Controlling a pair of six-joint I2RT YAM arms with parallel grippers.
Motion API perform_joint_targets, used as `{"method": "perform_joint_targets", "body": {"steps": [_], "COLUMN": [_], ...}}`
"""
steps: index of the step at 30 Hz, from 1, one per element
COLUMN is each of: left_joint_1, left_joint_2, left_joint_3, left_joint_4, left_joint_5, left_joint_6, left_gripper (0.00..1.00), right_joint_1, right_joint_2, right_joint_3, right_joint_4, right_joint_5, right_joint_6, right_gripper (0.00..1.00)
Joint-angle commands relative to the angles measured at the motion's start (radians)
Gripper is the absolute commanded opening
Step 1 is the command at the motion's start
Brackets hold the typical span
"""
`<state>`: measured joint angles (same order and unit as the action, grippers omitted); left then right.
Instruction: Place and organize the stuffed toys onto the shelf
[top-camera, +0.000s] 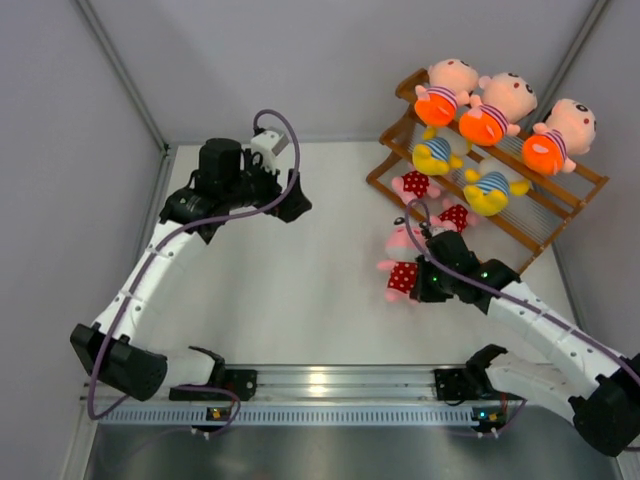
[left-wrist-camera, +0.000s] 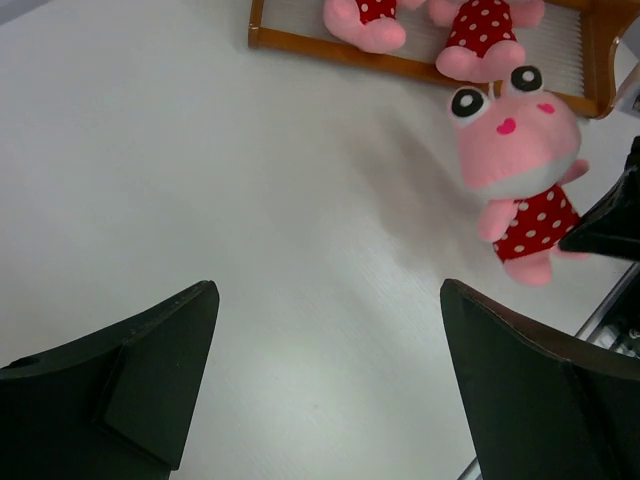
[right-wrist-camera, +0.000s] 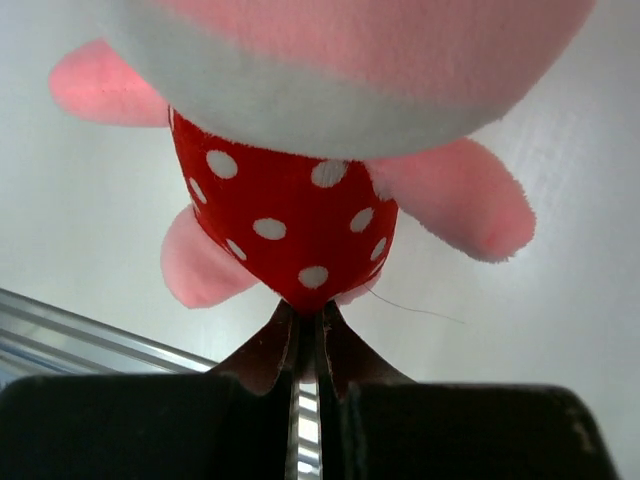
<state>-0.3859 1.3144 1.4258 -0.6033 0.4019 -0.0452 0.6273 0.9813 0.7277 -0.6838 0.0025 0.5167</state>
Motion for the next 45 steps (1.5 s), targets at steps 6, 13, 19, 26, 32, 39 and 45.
{"method": "perform_joint_targets", "body": {"steps": [6,13,19,26,32,39,45], "left_joint_1": [0.002,0.001,-0.001,-0.030,-0.034,-0.034,-0.033], "left_joint_2": [-0.093,-0.106,-0.099,-0.122,-0.103,-0.057,-0.037], "left_joint_3": [-0.057,-0.088,-0.110,-0.108,-0.093,-0.070,-0.065], "left_joint_4": [0.013,0.013,0.011,-0.026,-0.042,-0.047,-0.047], "left_joint_5": [0.040,0.100,0.143,0.100,0.089,0.081,0.097], "left_joint_6": [0.160,0.205,0.203,0.257,0.278,0.288,0.291], "left_gripper": [0.98,0.98,0.98,0.98,0.98,0.98,0.98], "right_joint_1": [-0.153,-0.167,-0.313,-0.700,-0.788,-0.790,-0.793], "right_joint_2": [-0.081,-0.202,-0.233,-0.152,-0.044,-0.012,0.010], "right_joint_3": [0.075,-0.008,-0.045,0.033,0.079,0.076,0.016], "right_joint_4": [-0.347,-0.384,-0.327,-0.281,-0.183,-0.088,0.009], "right_joint_5": [0.011,0.025,0.079,0.004,0.028,0.106,0.134], "right_joint_6": [0.048,0.238,0.174,-0.036,-0.078,-0.060,-0.027], "right_gripper": [0.00,0.00,0.00,0.00,0.00,0.06,0.17]}}
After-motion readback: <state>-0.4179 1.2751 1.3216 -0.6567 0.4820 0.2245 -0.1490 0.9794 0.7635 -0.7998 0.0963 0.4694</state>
